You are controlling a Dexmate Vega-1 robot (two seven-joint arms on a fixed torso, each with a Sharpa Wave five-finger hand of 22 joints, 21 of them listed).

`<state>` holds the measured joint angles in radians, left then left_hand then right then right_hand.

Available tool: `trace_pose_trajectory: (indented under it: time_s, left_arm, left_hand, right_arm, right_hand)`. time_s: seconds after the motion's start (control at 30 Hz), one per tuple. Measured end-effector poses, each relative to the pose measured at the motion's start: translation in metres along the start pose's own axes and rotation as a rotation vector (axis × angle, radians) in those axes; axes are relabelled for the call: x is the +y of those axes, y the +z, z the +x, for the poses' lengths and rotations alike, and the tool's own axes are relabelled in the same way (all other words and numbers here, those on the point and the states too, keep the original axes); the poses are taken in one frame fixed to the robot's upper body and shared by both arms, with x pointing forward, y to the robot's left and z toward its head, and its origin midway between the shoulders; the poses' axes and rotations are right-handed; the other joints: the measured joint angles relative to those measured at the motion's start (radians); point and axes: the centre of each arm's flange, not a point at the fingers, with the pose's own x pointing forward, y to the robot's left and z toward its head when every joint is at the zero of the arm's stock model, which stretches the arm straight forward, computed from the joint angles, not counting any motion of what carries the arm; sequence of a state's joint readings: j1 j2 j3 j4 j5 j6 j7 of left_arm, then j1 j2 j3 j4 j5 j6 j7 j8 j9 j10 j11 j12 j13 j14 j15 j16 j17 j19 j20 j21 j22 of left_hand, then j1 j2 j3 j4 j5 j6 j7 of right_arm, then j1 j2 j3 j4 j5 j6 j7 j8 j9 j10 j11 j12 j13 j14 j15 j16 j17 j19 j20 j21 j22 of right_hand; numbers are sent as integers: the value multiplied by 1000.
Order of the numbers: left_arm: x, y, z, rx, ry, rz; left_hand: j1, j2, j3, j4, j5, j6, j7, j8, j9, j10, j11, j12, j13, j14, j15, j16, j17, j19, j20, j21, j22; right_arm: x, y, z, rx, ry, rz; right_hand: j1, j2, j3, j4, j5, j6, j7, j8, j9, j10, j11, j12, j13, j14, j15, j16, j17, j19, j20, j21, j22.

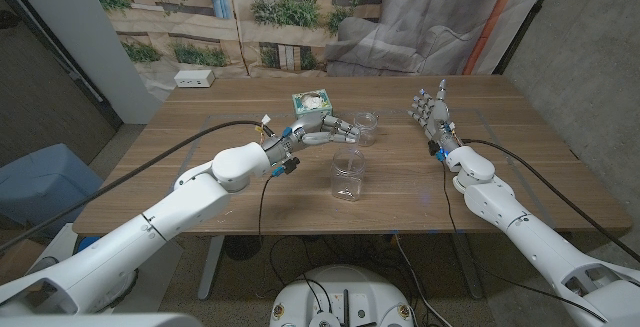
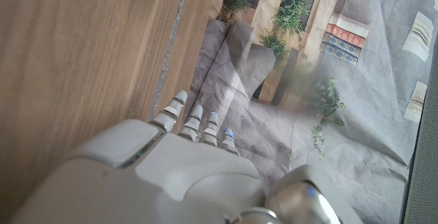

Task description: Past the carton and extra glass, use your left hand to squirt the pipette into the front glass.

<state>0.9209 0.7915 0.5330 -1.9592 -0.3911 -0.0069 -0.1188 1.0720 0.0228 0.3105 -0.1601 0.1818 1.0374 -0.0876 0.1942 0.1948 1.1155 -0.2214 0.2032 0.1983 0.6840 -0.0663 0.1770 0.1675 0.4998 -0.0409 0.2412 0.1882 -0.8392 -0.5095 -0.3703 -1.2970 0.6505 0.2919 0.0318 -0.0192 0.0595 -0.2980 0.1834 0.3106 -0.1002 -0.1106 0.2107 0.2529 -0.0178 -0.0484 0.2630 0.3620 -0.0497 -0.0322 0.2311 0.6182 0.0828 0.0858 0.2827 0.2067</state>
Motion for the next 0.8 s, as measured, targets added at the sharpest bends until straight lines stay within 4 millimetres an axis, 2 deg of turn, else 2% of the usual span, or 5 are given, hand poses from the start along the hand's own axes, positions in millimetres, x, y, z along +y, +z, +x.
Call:
trace_pose_trajectory:
  time_s: [0.5,0.8]
  left_arm:
    - [5,2,-2,-9,7,0]
    - [7,12,-1,-35,4,1]
  left_hand:
    - [-11,0,0,0,0,0,0,0,-1,-9,-2,0,0,0,0,0,3,0,0,0,0]
    - [-11,0,-7,1,0,0,0,0,-4,-9,-2,0,0,0,0,0,3,0,0,0,-2]
  right_arm:
    - [0,0,0,0,-1,-1]
    - [0,0,0,0,0,0]
  right_hand:
    - [0,0,0,0,0,0,0,0,0,0,0,0,0,0,0,0,0,0,0,0,0]
    - [0,0,0,0,0,0,0,0,0,0,0,0,0,0,0,0,0,0,0,0,0]
